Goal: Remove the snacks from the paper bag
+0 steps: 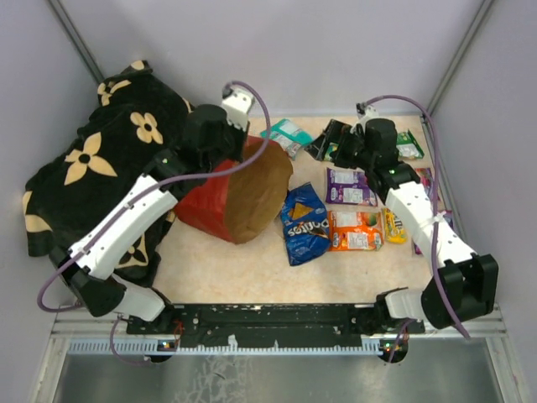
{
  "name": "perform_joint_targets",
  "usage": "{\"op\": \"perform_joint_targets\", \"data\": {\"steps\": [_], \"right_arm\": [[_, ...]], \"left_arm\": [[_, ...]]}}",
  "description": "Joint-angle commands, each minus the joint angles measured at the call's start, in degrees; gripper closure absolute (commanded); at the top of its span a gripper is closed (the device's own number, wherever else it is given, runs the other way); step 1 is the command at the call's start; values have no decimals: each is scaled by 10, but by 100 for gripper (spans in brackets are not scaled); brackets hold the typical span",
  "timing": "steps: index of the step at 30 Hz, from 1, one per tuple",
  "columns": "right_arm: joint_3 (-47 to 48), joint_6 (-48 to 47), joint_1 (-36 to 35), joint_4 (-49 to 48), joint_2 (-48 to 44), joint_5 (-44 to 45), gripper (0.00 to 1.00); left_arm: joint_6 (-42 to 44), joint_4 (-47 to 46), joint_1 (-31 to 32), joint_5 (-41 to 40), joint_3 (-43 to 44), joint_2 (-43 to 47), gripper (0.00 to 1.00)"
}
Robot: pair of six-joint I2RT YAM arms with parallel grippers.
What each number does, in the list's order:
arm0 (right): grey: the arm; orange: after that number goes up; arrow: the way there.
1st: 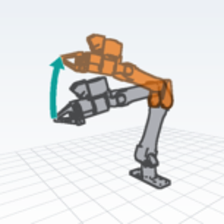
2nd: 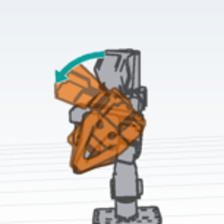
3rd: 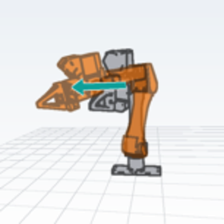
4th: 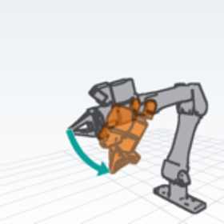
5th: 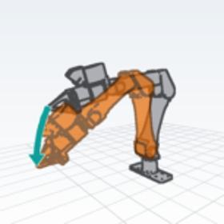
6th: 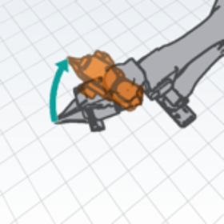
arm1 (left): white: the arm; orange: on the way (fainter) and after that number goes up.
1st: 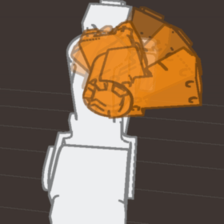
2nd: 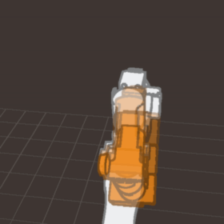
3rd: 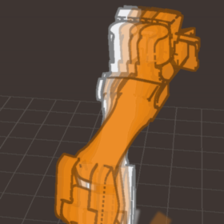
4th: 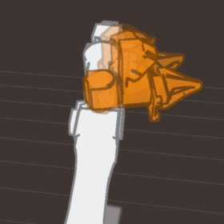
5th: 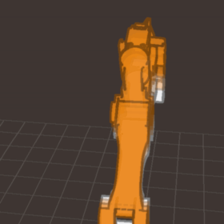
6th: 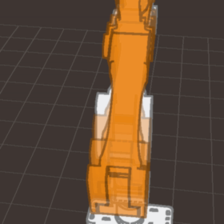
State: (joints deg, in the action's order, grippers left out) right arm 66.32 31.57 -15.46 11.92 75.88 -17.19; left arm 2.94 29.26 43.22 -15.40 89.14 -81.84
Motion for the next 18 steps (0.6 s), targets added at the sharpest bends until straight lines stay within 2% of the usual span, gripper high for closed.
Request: {"op": "perform_joint_targets", "data": {"steps": [1, 7, 10, 13, 18], "right_arm": [[8, 4, 3, -34, -47, -1, 3], [13, 2, 2, -29, -56, -17, 2], [4, -1, -10, -30, -57, -17, 2], [-5, 1, -47, -35, -47, -8, 2], [-24, 16, -112, -63, -24, 13, 2]], "left_arm": [[28, 13, -42, -33, 86, -31, 99], [28, -14, -97, -18, 125, -67, 100], [0, -30, -134, 23, 125, -81, 100], [-38, -43, -181, 57, 125, -102, 100], [-74, -63, -236, 62, 109, -118, 100]]}}
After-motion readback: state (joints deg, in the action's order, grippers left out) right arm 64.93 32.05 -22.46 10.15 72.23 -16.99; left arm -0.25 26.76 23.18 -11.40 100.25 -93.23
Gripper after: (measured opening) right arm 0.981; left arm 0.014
